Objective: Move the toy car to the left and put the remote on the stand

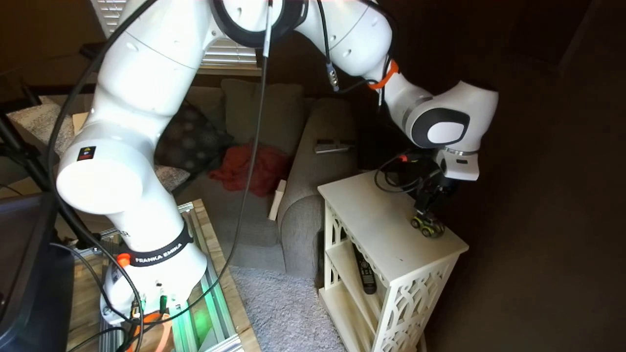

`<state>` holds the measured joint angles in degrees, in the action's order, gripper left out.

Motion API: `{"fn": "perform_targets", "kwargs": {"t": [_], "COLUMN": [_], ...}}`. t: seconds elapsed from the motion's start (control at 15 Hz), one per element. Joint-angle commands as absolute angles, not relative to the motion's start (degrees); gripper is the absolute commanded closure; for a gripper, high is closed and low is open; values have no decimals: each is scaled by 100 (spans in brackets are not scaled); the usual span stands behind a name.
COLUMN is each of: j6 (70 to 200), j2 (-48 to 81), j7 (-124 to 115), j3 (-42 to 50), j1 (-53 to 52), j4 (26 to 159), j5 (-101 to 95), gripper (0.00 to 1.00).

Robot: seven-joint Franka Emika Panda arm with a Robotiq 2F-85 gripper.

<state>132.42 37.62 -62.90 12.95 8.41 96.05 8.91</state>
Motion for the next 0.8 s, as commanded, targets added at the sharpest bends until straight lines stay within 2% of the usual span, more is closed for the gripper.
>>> {"fn": "perform_targets", "kwargs": {"t": [0.0, 0.13, 0.2, 0.33, 0.4, 0.73], "j6": [13203, 13169, 13111, 13058, 13036, 12884], "j2": [4314, 4513, 4596, 4743, 4804, 4518], "j7": [-6474, -6529, -6550, -6586, -6615, -6579], "j3": [1355, 1386, 1396, 1402, 1412, 1405], "j1": [861, 843, 837, 839, 840, 732], "j4": [9006, 8828, 8750, 8628, 8554, 8727], "j5": [910, 888, 877, 878, 873, 790], "gripper": [17, 24, 33, 42, 60, 65]}}
